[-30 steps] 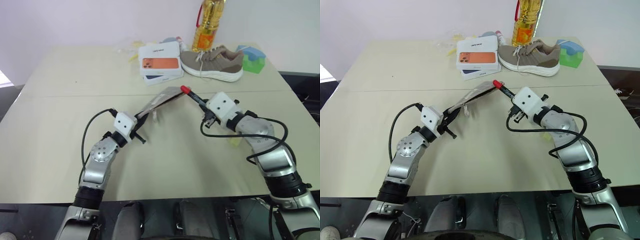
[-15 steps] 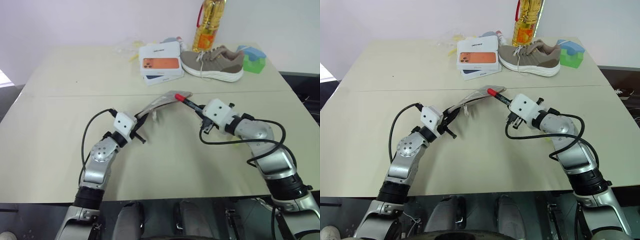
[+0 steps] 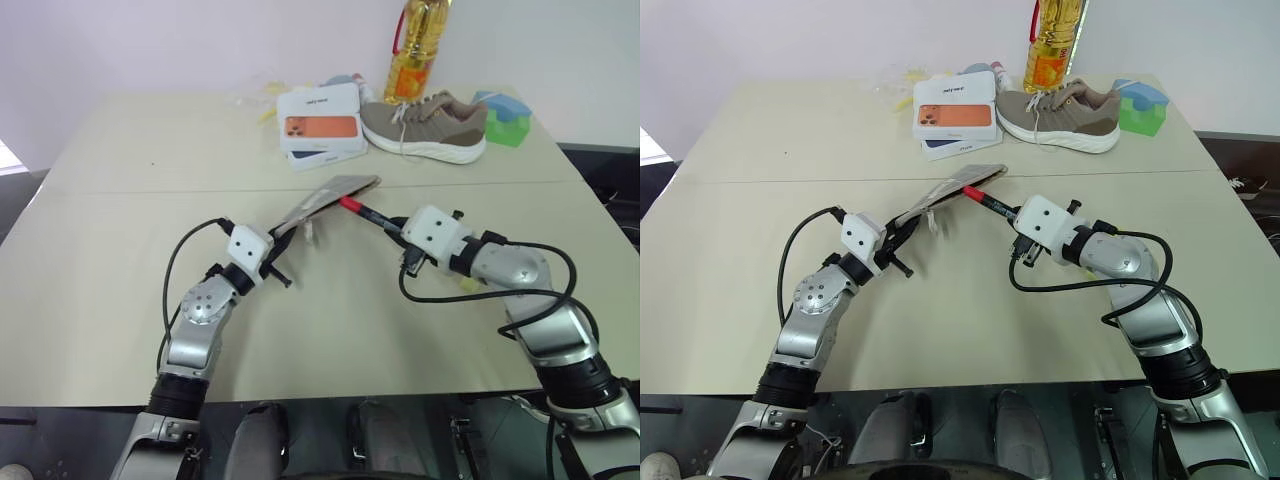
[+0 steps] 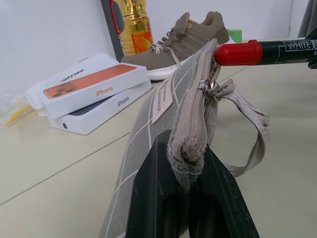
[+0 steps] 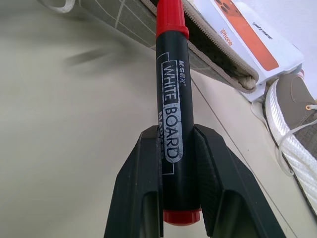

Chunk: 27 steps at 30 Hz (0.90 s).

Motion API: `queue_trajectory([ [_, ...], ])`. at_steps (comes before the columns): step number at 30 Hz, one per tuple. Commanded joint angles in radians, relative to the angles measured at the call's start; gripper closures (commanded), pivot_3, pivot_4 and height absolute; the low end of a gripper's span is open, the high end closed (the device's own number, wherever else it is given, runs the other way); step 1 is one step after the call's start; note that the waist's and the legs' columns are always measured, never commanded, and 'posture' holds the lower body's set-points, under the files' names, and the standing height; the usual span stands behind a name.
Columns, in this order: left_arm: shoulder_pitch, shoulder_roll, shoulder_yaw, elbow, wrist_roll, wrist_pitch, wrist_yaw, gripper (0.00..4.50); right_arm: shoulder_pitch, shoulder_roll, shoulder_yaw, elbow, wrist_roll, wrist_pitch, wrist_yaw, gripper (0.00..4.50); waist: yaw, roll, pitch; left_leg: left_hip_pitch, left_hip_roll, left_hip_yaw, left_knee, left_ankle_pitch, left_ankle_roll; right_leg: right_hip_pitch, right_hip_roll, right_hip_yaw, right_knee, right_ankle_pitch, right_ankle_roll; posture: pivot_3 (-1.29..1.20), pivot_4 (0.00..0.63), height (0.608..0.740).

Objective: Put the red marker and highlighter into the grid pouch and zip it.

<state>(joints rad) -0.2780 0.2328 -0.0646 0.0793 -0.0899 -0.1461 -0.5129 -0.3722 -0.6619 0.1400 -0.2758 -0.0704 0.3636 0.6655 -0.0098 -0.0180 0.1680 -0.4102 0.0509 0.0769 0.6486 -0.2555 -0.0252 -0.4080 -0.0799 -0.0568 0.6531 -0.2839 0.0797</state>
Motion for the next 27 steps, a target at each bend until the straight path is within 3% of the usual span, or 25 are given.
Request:
queue_trajectory([
  [1,-0.003,0.001,-0.003,-0.015,-0.016,-0.032,-0.016,4.50,-0.017,-0.013,-0.028,-0.016,-0.021,-0.004,-0.017,4.14,0.000,0.000,0.000,0.000,0.000,0.000,0.000,0.000,0.000,0.000,0.000,0.000,0.000,0.000,0.000,0.00,0.150,0.740],
  [11,0.006,0.024,-0.016,-0.023,-0.011,-0.053,-0.074,4.50,-0.027,-0.086,0.005,-0.003,-0.106,-0.044,0.006,4.14,0.000,0.000,0.000,0.000,0.000,0.000,0.000,0.000,0.000,0.000,0.000,0.000,0.000,0.000,0.000,0.00,0.150,0.740],
  [20,-0.025,0.129,-0.097,0.007,0.023,-0.142,-0.232,4.50,-0.075,-0.188,0.111,-0.013,-0.259,-0.233,0.090,4.14,-0.001,0.000,0.000,0.000,0.000,0.000,0.000,0.000,0.000,0.000,0.000,0.000,0.000,0.000,0.000,0.00,0.150,0.740],
  [27,-0.074,0.159,-0.122,0.026,-0.014,-0.157,-0.336,4.50,-0.101,-0.155,0.171,-0.020,-0.313,-0.334,0.128,4.14,0.000,0.000,0.000,0.000,0.000,0.001,0.001,0.000,0.000,0.000,0.000,0.000,0.000,0.000,0.000,0.00,0.150,0.740],
])
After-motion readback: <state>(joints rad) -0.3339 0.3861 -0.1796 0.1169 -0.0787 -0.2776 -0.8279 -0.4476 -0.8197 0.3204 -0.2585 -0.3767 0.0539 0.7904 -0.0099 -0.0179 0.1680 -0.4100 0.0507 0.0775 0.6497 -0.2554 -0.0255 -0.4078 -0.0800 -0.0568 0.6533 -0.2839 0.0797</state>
